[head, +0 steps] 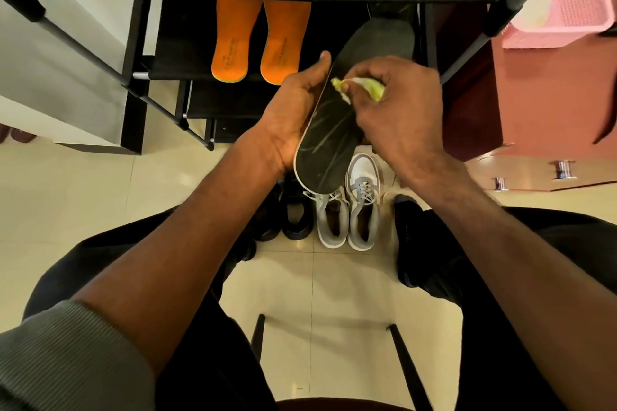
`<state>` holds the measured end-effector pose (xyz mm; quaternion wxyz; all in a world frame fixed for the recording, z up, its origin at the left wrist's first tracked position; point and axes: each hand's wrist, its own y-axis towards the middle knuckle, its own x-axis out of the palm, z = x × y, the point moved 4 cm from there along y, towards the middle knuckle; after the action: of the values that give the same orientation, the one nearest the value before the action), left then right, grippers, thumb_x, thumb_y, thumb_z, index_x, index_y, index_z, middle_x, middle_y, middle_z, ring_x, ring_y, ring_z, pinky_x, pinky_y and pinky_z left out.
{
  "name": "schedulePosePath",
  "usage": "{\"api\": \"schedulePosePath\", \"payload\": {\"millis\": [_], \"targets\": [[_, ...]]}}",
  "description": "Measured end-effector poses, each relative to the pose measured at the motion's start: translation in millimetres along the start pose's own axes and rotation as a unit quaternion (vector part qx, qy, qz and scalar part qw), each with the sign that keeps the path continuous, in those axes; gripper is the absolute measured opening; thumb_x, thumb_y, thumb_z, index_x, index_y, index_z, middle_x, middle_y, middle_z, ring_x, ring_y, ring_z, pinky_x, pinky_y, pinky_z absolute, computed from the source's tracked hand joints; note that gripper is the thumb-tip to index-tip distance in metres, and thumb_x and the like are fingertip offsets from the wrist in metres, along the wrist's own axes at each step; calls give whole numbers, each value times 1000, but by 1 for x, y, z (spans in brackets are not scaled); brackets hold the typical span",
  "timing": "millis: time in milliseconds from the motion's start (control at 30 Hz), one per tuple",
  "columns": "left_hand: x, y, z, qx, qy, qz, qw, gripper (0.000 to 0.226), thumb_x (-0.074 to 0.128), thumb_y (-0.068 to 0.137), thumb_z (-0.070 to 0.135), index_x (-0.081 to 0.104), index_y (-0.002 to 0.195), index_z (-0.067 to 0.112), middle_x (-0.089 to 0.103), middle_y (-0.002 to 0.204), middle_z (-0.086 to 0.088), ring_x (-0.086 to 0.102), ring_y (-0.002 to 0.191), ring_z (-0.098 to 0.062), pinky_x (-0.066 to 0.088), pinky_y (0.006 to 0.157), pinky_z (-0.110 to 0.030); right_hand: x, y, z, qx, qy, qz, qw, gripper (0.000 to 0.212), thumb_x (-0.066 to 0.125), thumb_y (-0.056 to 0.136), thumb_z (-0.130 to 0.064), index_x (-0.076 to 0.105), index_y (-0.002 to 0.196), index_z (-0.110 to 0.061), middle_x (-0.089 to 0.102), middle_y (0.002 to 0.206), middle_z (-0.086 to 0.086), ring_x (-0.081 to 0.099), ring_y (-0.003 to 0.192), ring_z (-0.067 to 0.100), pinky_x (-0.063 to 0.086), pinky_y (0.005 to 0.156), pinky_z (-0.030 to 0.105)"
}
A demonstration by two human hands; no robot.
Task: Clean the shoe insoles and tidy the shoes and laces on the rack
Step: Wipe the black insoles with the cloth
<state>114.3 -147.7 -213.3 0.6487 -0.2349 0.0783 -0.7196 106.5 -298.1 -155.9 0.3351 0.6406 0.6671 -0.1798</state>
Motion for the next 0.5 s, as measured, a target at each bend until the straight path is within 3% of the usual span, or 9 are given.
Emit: {"api": "schedulePosePath", "payload": {"millis": [67, 100, 300, 433, 500], "targets": [[7, -5, -4, -9, -15, -8, 1000, 67, 59, 96, 54, 46, 146, 12, 51, 142, -6, 49, 142, -21, 48, 109, -30, -4, 4, 7, 43, 23, 11, 999, 10, 75, 90, -34, 79, 99, -33, 75, 95, -13, 73, 75, 13, 63, 64, 43], [12, -7, -7, -14, -12, -24, 1000, 54, 52, 103, 48, 47, 144, 13, 51, 140, -4, 53, 138, -18, 49, 107, -30, -4, 5, 7, 50, 29, 2, 998, 10, 76, 90, -34, 80, 99, -33, 75, 94, -12, 73, 73, 14, 63, 62, 43], [5, -9, -3, -5, 34, 28, 999, 64, 46, 107, 39, 32, 156, 0, 48, 138, -4, 58, 115, -4, 45, 110, -26, 3, 1, 0, 2, 16, -33, 999, 13, 77, 88, -28, 81, 101, -27, 73, 98, -11, 70, 83, 11, 62, 70, 42], [4, -11, -7, -30, -1, 44, 999, 70, 42, 107, 46, 29, 158, 0, 61, 107, 1, 64, 92, -11, 44, 107, -45, 13, -15, -22, -83, 65, -79, 991, 9, 75, 89, -21, 80, 96, -18, 70, 91, -7, 67, 87, 14, 57, 76, 44], [3, -12, -7, -31, -14, 34, 999, 70, 42, 107, 46, 28, 158, 0, 61, 104, 3, 64, 91, -11, 45, 104, -45, 14, -15, -25, -109, 62, -104, 987, 12, 72, 91, -24, 79, 98, -18, 69, 92, -7, 66, 88, 16, 56, 74, 46]]}}
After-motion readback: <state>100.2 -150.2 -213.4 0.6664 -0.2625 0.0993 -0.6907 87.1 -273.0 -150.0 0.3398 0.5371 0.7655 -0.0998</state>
